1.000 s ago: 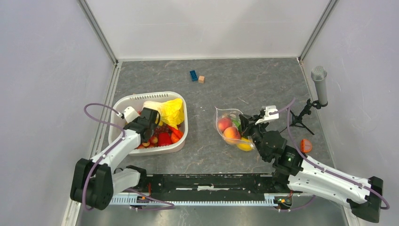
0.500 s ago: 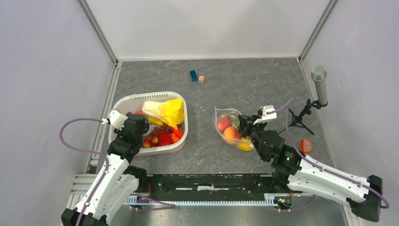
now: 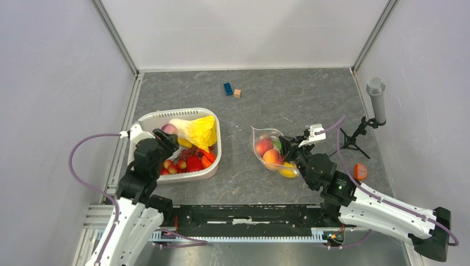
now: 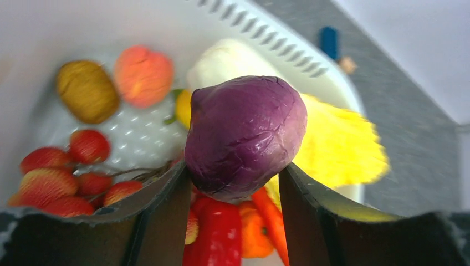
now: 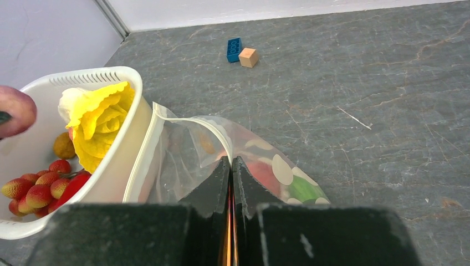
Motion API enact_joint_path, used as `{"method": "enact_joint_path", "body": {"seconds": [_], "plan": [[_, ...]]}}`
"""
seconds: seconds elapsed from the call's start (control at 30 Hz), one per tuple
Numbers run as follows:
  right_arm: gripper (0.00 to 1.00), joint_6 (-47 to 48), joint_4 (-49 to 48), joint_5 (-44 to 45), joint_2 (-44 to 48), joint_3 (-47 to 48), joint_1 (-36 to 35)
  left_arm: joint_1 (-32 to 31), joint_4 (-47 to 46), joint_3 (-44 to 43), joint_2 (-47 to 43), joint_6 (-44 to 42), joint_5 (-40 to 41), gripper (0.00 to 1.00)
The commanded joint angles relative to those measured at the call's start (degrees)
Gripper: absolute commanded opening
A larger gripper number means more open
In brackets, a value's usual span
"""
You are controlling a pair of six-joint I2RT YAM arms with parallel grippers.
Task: Place the food in the zip-top bag and seal the zipper
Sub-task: Place the fake vegetable in the zipper food storage bag.
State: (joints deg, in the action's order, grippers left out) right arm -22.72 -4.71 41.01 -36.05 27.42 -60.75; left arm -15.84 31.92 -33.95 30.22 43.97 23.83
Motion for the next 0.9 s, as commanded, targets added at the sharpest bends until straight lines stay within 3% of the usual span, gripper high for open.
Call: {"method": "enact_joint_path", "body": {"seconds": [0.0, 0.27, 0.57, 0.87], "plan": [[0.07, -0.7, -1.1, -1.2, 0.3, 2.1, -0.2, 0.2, -7.8, -3.5, -5.0, -9.9, -12.6, 0.32], [0.07, -0.8, -1.7, -3.1, -0.4, 2.3, -0.2, 0.2, -16.0, -4.3, -3.1, -14.3, -36.0, 0.33], [0.07, -1.0, -2.2, -4.9, -0.2, 2.3, -0.1, 0.2, -26.6, -3.5, 1.5, -12.1, -57.7, 0.34], [0.07, -0.7, -3.8, -7.4, -1.8, 2.6, -0.2, -2.7, -30.3, -4.2, 6.5, -11.6, -64.3, 0.32]]}}
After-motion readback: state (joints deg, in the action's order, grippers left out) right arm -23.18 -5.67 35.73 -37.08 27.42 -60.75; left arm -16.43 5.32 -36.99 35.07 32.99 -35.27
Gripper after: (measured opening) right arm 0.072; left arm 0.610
